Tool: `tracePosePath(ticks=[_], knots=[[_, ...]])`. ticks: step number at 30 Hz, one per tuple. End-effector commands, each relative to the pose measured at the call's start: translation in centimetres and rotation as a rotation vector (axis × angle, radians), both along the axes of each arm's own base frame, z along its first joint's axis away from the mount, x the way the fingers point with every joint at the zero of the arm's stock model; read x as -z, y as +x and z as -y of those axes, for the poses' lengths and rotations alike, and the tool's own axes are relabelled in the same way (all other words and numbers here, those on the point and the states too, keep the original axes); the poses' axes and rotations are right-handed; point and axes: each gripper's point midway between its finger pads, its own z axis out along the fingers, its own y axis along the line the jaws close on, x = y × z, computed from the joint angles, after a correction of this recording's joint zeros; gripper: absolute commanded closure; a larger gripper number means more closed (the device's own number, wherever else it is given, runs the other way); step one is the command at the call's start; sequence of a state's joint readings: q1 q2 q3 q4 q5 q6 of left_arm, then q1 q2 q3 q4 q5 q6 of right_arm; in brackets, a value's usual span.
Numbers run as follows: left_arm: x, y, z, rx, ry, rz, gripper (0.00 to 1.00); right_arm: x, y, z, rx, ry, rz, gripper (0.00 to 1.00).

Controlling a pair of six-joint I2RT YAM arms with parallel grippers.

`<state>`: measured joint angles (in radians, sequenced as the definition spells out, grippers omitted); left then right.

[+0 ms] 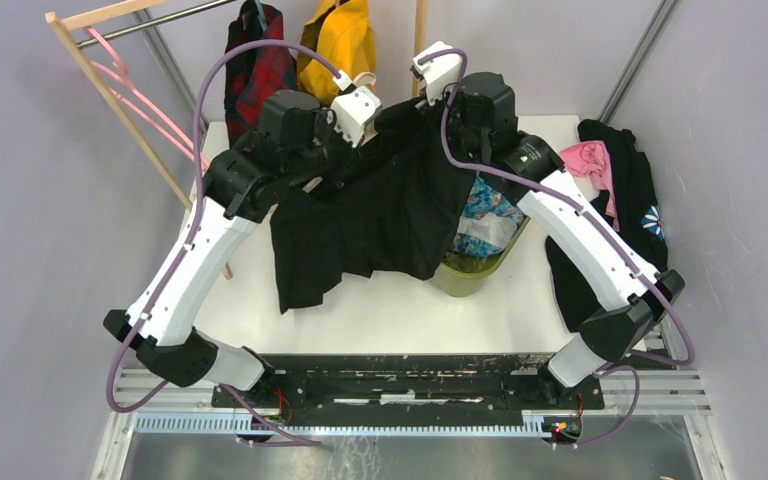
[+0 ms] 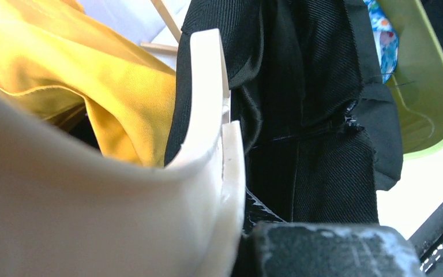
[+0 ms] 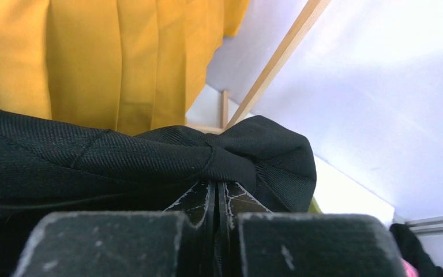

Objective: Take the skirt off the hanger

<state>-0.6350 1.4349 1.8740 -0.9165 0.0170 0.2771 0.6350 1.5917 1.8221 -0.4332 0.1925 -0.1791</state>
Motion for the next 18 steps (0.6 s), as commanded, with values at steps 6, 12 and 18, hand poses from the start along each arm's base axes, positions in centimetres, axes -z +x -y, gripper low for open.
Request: tracePosePath(ticks=[6, 12, 18], knots=[[0.9, -2.8, -1.0, 0.066, 0.032, -0.035, 0.97, -12.3, 2.6, 6.0, 0.22, 0.114, 0.311, 0.99], [2.3, -2.1, -1.2, 0.036, 0.064, -0.059, 0.97, -13.5, 1.4, 3.8, 0.042, 0.212, 0.285, 0.99], [3.4, -1.9, 0.0, 0.07, 0.123, -0.065, 0.97, -13.3, 0.2, 1.9, -0.058, 0.305, 0.251, 0.99]])
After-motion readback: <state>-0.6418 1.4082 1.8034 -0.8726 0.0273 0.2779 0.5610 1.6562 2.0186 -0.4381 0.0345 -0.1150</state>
